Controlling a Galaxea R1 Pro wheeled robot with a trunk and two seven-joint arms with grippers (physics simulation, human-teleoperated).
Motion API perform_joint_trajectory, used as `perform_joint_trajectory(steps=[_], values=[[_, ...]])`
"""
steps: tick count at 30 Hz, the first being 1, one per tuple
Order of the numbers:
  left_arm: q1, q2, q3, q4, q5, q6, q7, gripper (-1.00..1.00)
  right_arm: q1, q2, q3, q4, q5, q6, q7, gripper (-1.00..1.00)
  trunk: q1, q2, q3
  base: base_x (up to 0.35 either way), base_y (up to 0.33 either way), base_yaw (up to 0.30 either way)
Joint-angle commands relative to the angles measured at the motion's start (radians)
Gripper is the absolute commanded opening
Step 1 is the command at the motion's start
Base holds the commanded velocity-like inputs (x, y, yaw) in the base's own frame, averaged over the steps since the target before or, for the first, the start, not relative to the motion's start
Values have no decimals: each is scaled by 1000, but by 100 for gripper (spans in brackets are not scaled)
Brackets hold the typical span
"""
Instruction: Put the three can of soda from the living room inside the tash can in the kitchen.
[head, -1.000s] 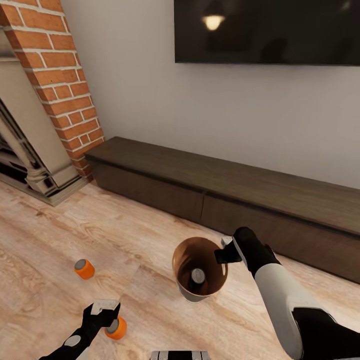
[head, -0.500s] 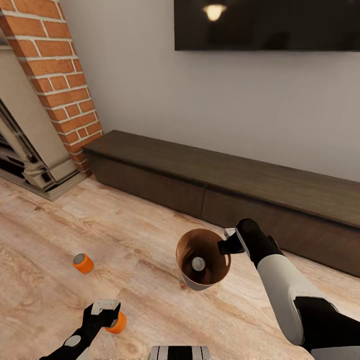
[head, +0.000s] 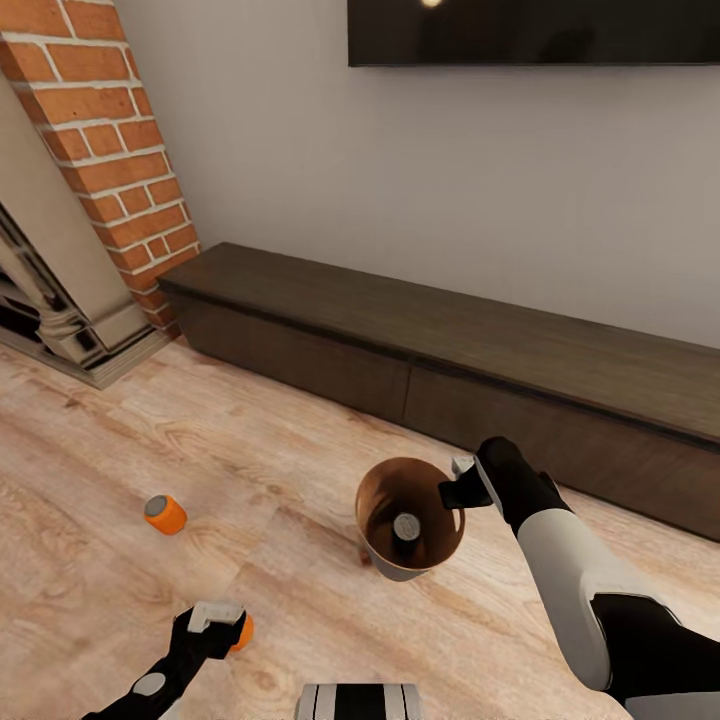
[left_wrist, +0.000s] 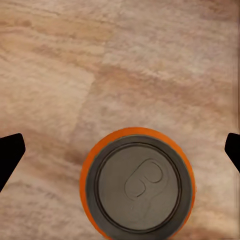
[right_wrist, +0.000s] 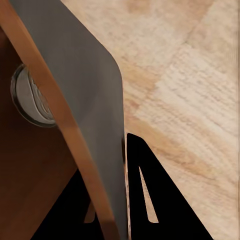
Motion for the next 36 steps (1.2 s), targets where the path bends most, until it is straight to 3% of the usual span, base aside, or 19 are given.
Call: perform_joint_trajectory(steps=[1,7,15,28,36], values=[[0,0,-8,0,1,0,0,100,0,0,-1,0,-32,5,7,-100,0,0,0,0,0,0],[0,0,-22,-1,1,1,-1,100,0,2,2,0,-32,5,7,-100,0,0,0,0,0,0],[0,0,-23,-1,1,1,-1,100,0,2,4,0,-33,5,7,-100,3,-2,-31,0,0,0],[0,0,-23,-1,1,0,-1,100,0,0,5,0,-32,5,7,-100,3,-2,-31,0,0,0],[0,0,-23,-1,3,-1,-1,100,0,0,6,0,-32,5,7,-100,7,-4,-58,0,0,0]])
